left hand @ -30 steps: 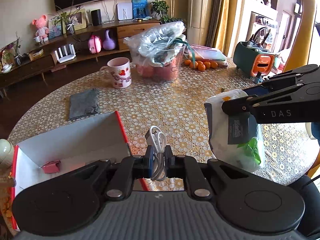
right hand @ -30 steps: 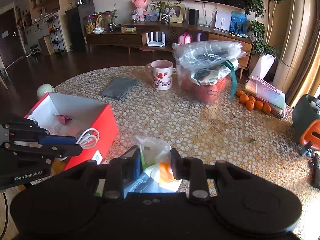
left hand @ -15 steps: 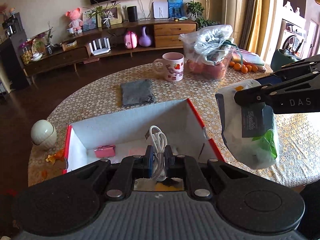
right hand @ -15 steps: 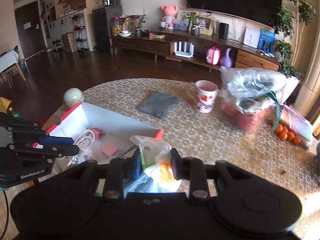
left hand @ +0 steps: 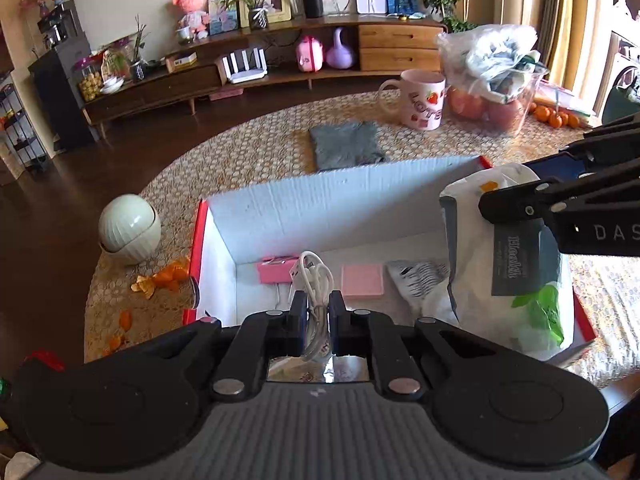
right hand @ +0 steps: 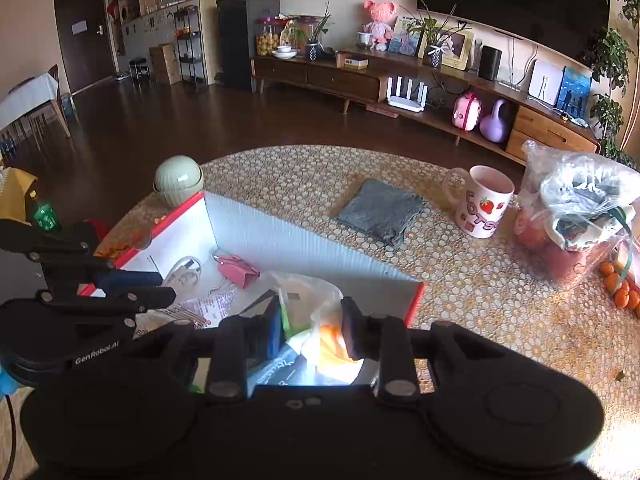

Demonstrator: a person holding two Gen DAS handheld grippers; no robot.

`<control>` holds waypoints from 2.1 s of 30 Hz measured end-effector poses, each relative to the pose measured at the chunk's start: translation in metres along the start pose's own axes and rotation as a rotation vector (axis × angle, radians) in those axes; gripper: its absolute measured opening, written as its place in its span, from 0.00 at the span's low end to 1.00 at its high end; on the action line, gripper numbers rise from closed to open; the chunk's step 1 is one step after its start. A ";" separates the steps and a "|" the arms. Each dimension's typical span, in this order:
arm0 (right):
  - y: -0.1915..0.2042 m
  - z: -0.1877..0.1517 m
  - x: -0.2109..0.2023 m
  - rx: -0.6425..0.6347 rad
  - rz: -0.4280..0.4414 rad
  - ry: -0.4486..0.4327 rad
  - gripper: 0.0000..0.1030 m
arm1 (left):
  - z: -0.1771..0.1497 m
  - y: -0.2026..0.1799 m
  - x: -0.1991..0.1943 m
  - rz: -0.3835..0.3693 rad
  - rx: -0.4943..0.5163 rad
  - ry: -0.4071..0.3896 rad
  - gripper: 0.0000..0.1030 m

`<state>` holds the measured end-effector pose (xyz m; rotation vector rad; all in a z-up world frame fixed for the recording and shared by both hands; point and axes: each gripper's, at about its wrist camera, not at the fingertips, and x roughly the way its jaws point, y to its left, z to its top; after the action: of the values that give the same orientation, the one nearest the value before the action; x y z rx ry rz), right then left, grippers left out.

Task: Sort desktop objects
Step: 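Carry the white cable and tissue packet with both tools over the red box, then open the left tool to drop the cable while the right tool drops the tissue packet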

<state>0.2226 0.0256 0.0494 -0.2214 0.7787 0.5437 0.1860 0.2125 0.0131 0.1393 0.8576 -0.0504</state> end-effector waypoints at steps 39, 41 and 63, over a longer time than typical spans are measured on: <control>0.010 -0.028 0.027 -0.032 0.083 0.023 0.67 | -0.007 0.013 0.030 0.002 -0.103 0.054 0.11; 0.008 -0.029 0.020 -0.024 0.097 0.017 0.68 | -0.008 0.010 0.022 0.002 -0.098 0.033 0.11; 0.001 -0.067 -0.058 -0.064 0.152 -0.156 0.84 | -0.036 -0.029 -0.052 0.063 -0.140 -0.104 0.19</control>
<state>0.1476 -0.0217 0.0438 -0.1776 0.6302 0.7214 0.1217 0.1880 0.0262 0.0317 0.7496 0.0611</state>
